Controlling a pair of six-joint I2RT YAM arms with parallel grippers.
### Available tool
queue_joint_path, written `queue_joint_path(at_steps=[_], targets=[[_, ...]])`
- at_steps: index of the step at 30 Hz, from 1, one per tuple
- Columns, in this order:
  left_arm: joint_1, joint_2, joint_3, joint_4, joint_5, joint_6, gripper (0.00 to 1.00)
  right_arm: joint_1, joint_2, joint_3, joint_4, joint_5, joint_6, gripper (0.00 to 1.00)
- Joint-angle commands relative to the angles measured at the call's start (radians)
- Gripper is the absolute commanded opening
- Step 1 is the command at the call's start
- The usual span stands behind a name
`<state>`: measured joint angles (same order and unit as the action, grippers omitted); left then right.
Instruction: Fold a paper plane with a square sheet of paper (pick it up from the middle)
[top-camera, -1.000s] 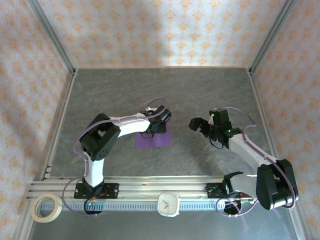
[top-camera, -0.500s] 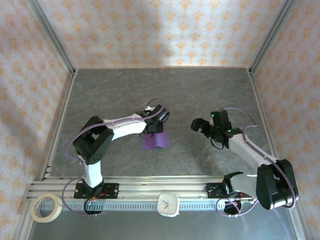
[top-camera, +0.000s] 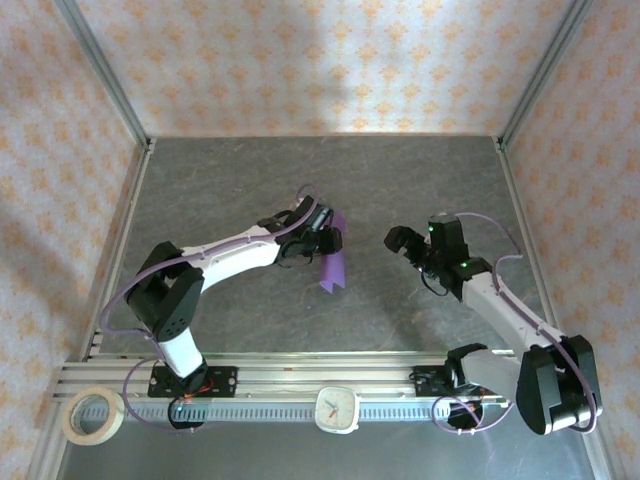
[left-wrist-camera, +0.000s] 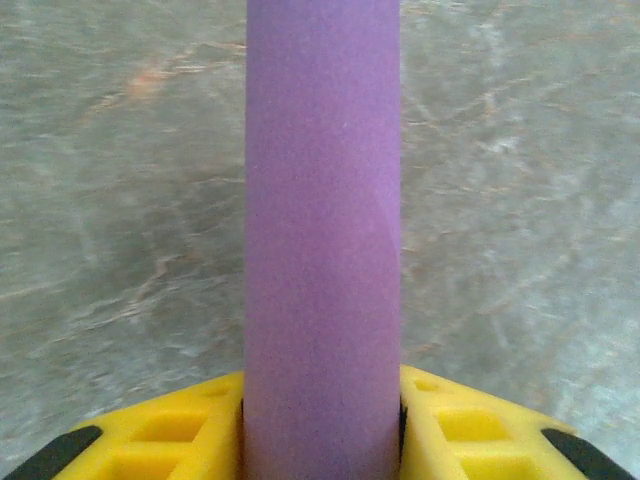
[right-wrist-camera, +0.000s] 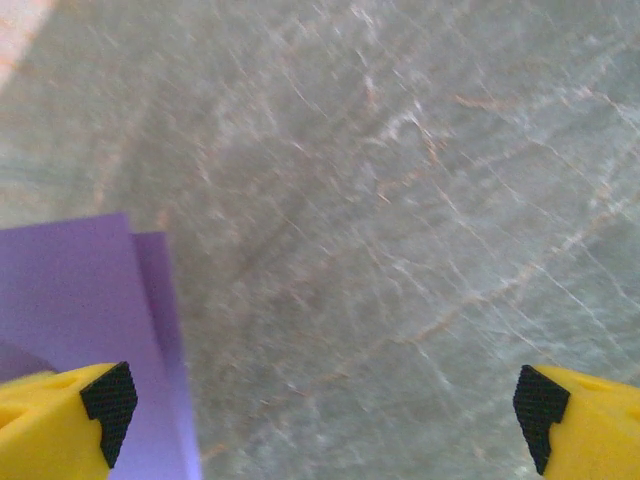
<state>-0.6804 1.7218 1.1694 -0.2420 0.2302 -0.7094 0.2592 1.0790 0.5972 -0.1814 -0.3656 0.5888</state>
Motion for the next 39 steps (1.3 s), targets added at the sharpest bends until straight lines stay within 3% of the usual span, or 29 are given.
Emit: queue_joint_path(at_steps=[1,8,16,28,39], targets=[[0.044,0.025,0.006,0.128,0.169,-0.026,0.39,0.003,-0.045,-0.032,0.117,0.007,0.093,1.00],[0.107,0.117,0.031,0.193,0.307,-0.044,0.39,0.003,-0.050,-0.046,0.195,0.101,0.121,1.00],[0.151,0.162,-0.017,0.236,0.352,-0.041,0.38,0.003,0.068,-0.019,0.276,-0.049,0.056,0.99],[0.176,0.214,0.006,0.171,0.295,0.035,0.39,0.003,0.175,-0.015,0.378,-0.115,0.071,0.93],[0.202,0.250,0.040,0.153,0.289,0.053,0.40,0.005,0.357,0.096,0.322,-0.112,0.184,0.93]])
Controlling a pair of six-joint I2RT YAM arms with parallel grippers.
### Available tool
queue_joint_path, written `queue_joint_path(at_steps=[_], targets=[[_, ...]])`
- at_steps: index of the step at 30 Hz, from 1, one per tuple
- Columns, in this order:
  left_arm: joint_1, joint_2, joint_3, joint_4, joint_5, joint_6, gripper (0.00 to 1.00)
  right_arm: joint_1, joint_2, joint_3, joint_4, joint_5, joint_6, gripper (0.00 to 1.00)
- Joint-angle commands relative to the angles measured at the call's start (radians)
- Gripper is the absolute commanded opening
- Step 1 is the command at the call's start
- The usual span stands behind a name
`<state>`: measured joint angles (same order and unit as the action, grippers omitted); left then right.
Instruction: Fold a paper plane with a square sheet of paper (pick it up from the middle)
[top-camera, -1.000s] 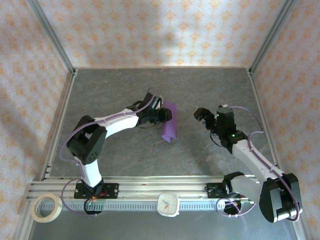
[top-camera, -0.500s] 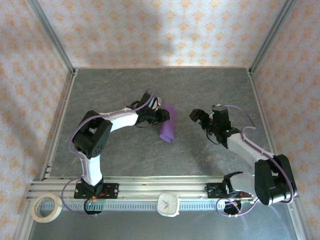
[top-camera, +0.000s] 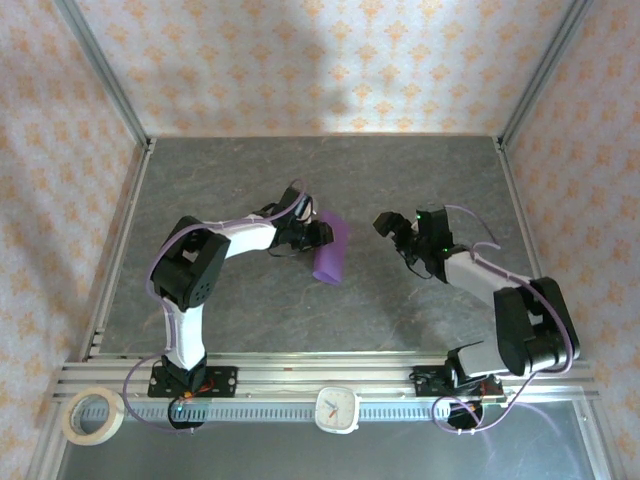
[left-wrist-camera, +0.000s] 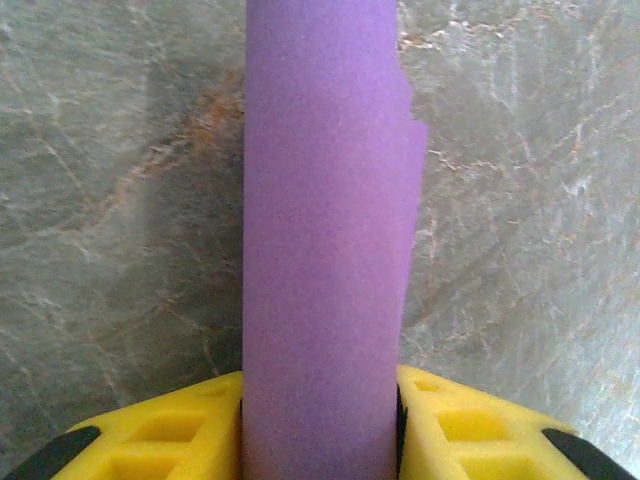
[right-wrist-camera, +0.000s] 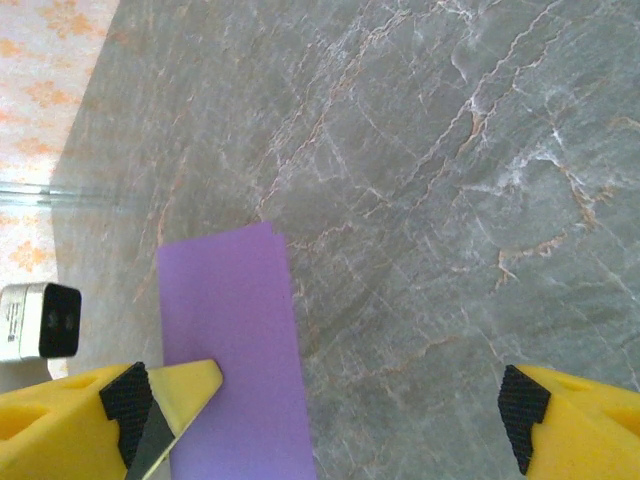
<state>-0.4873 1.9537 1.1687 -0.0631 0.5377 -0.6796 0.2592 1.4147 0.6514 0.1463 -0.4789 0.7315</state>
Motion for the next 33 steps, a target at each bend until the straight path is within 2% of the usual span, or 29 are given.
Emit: queue_joint_path(at_steps=[1,6,8,12,15,20,27,31,33], targets=[[0.009,0.021,0.048,-0.027,-0.018,0.025,0.40,0.006,0.027,0.041,0.011,-0.010,0.054,0.93],[0.010,0.036,0.051,-0.021,-0.012,0.019,0.40,0.005,0.002,-0.006,0.127,-0.051,0.058,0.91],[0.010,0.039,0.046,-0.014,-0.011,0.016,0.40,0.008,-0.015,-0.027,0.147,-0.042,0.058,0.87],[0.009,0.035,0.029,-0.003,-0.008,0.011,0.40,0.008,-0.050,-0.063,0.160,-0.013,0.043,0.86],[0.009,0.032,0.026,-0.019,-0.021,0.016,0.40,0.008,-0.031,-0.044,0.147,-0.101,0.015,0.85],[0.009,0.003,0.008,-0.019,-0.053,0.031,0.45,0.012,0.043,-0.011,0.143,-0.205,0.012,0.80],[0.009,-0.021,0.009,-0.061,-0.112,0.056,0.51,0.021,0.048,-0.010,0.144,-0.205,0.006,0.79],[0.010,-0.035,-0.001,-0.063,-0.107,0.070,0.51,0.029,0.055,-0.005,0.145,-0.228,0.001,0.76],[0.009,-0.033,-0.001,-0.071,-0.107,0.080,0.56,0.042,0.064,0.002,0.143,-0.238,-0.003,0.74]])
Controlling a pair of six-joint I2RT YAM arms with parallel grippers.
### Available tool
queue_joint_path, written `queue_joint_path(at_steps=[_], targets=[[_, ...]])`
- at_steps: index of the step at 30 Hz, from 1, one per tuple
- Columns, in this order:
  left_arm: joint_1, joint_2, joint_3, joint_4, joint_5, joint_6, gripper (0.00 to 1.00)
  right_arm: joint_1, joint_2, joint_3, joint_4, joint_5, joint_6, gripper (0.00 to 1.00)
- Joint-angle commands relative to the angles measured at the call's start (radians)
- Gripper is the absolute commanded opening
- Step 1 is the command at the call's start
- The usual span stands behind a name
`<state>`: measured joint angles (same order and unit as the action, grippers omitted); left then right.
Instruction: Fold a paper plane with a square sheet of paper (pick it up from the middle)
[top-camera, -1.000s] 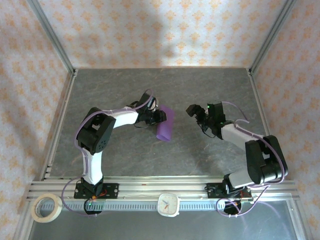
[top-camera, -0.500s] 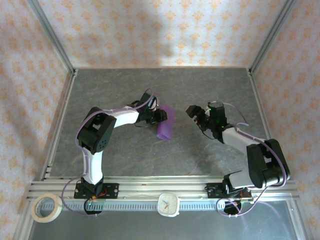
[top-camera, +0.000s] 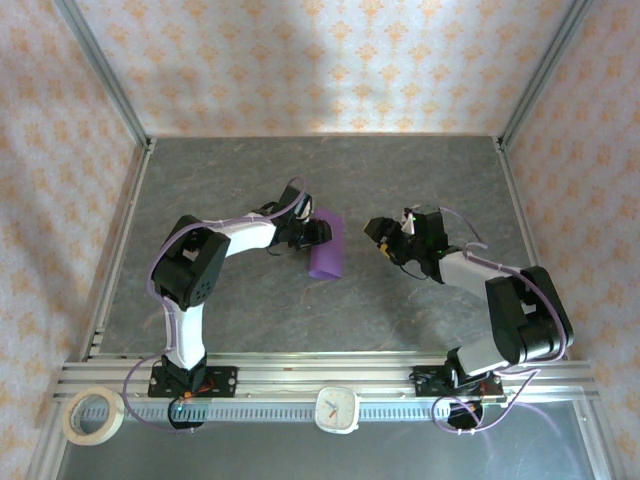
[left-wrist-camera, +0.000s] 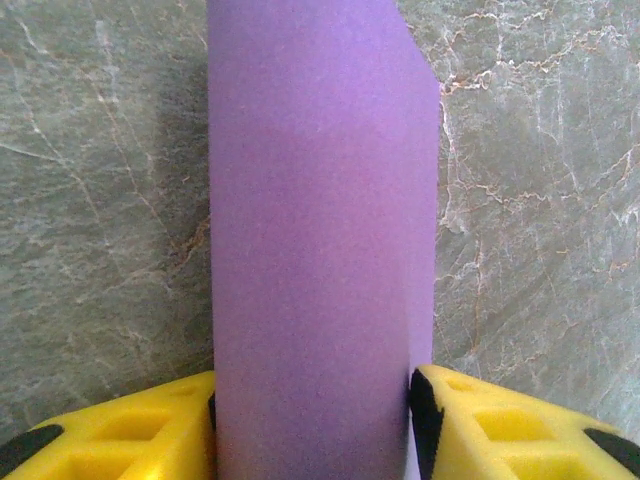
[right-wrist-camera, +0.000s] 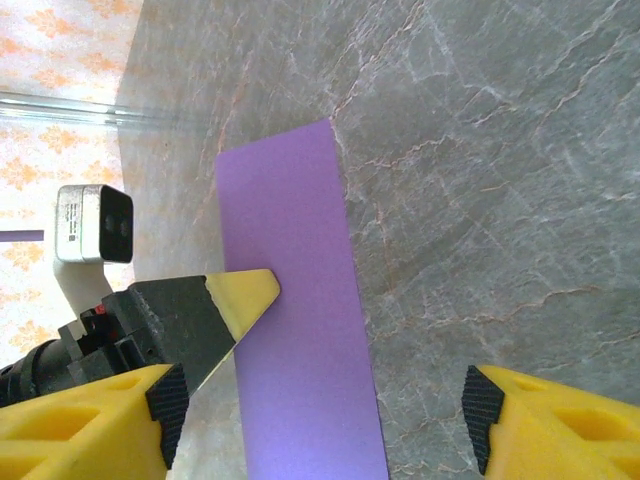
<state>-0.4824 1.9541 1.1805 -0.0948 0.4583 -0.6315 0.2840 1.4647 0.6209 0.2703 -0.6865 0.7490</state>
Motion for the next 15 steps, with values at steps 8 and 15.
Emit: queue_joint_path(at_steps=[8,15], targets=[[0.004,-0.035,0.046,-0.170,-0.116,0.149,0.65,0.111,0.082,0.096,-0.005,-0.009,-0.031,0.53],[0.004,-0.035,0.060,-0.212,-0.168,0.182,0.66,0.162,0.160,0.136,0.019,0.002,0.003,0.22]])
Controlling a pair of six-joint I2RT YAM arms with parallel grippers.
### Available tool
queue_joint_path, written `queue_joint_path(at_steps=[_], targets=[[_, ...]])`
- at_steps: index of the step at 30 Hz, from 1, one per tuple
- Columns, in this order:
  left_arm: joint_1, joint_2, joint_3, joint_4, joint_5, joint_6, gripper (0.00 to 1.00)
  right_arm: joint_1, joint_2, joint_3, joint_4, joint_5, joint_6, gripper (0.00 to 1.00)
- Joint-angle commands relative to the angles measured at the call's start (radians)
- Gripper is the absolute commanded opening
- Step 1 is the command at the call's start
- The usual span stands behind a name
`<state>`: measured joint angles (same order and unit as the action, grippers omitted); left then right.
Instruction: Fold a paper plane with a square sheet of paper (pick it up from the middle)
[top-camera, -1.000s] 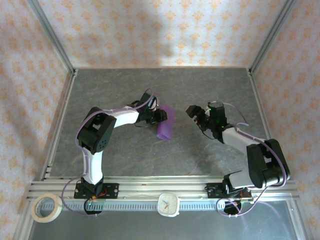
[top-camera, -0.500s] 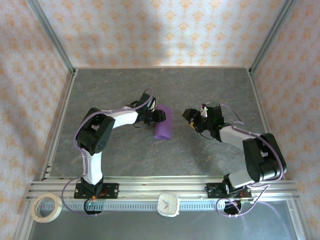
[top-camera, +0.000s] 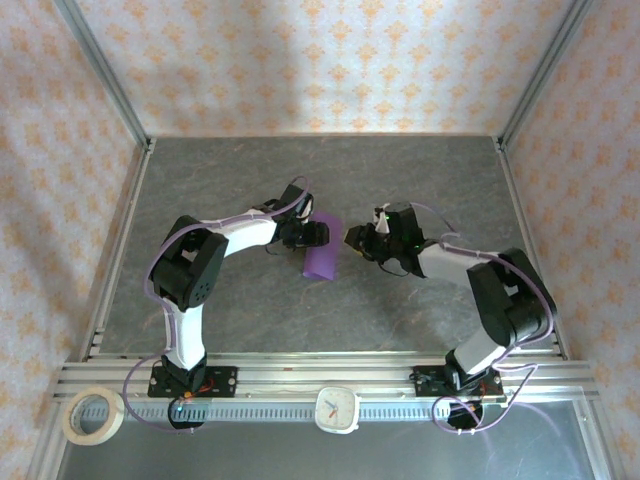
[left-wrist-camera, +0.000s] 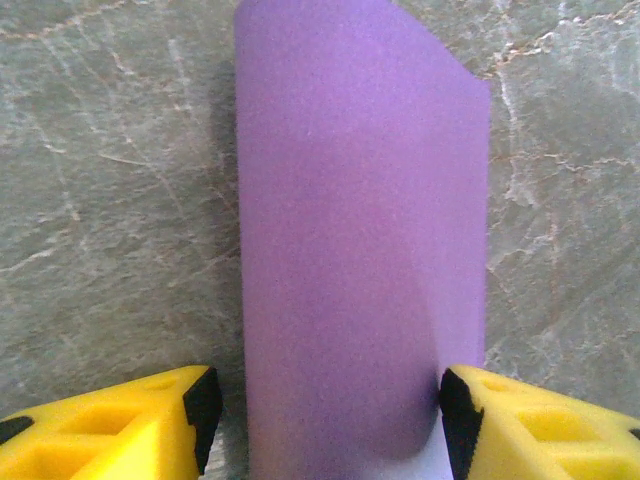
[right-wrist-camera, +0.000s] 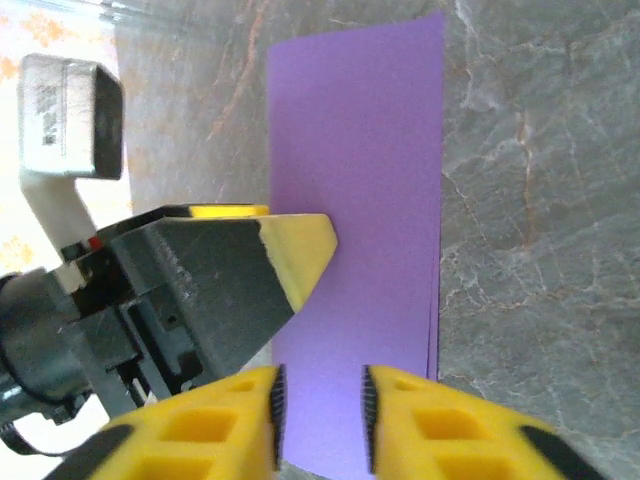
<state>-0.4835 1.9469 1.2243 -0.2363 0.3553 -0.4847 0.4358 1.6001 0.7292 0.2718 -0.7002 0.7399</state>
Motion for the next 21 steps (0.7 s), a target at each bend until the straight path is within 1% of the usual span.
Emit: queue_joint_path(at_steps=[1,3,4,7,15,21], targets=[[0.006,-0.028,0.011,-0.061,-0.063,0.025,0.65,0.017,0.037,0.034,0.023,0.010,0.017,0.16],[0.005,-0.028,-0.002,-0.036,-0.071,-0.004,0.65,0.029,0.058,0.048,0.034,0.001,0.028,0.06],[0.005,-0.028,-0.015,-0.016,-0.063,-0.014,0.65,0.035,0.070,0.053,0.040,0.000,0.033,0.03],[0.006,-0.021,-0.012,-0.014,-0.056,-0.015,0.64,0.051,0.111,0.072,0.048,0.005,0.051,0.00],[0.005,-0.009,-0.019,-0.009,-0.067,-0.025,0.63,0.072,0.194,0.129,0.029,0.031,0.074,0.00],[0.005,0.000,-0.029,0.005,-0.051,-0.034,0.63,0.086,0.239,0.160,0.030,0.031,0.090,0.00]])
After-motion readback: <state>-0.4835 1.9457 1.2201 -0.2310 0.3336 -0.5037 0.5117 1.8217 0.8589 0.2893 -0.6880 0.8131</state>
